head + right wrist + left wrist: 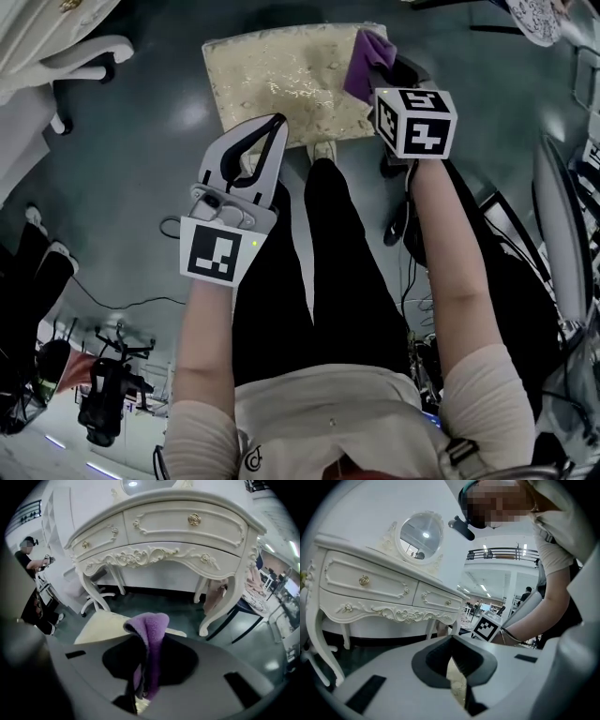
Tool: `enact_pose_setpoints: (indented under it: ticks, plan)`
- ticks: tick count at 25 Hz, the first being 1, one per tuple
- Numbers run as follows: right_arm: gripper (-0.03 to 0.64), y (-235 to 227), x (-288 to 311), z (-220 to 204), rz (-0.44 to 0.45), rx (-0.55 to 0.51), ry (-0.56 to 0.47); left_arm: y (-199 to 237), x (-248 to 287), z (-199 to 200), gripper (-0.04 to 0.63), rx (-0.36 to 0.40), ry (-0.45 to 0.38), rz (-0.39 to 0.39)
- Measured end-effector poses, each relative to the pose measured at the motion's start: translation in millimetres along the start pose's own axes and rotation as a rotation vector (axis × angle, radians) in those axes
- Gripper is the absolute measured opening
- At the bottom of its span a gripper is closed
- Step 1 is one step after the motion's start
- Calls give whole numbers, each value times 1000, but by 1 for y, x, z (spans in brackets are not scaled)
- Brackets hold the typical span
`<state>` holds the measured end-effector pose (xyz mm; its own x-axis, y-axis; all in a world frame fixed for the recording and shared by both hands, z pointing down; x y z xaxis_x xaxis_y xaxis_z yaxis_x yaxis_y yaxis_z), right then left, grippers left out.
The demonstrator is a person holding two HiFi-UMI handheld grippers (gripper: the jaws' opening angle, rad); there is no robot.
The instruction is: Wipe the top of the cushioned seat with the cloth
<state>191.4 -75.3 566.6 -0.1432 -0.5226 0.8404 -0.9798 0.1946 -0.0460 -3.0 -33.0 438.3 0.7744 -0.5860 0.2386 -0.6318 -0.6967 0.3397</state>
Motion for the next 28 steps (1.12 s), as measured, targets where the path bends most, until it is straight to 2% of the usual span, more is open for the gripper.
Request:
enact_pose_setpoints:
  ticks: [6,11,15,20,28]
  plan:
    - [83,112,1,9,127,35,-21,36,-61,5,14,18,10,47]
    - [83,200,15,5,225,-19,5,69,-109,-2,14,19,27,101]
    - [83,246,34,-2,277,-63,43,87,-129,-8,14,1,32,141]
    - [84,263,57,-13,287,-81,92,95,-127,-15,14,-9,40,136]
    - [86,230,60,-31,268,-87,146,86,-96,-9,14,-13,32,104]
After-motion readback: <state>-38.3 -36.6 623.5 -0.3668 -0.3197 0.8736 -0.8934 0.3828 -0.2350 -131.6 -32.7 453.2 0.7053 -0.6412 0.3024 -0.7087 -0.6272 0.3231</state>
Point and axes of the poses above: the fingertips, and each gripper's own axes: x forward along the fingers, y to its left, z out of its top, the point moved 2 cm from there along -x, backward along the fingers, and after that the axes turned 2 degrees about -y, right-handed, at the moved point
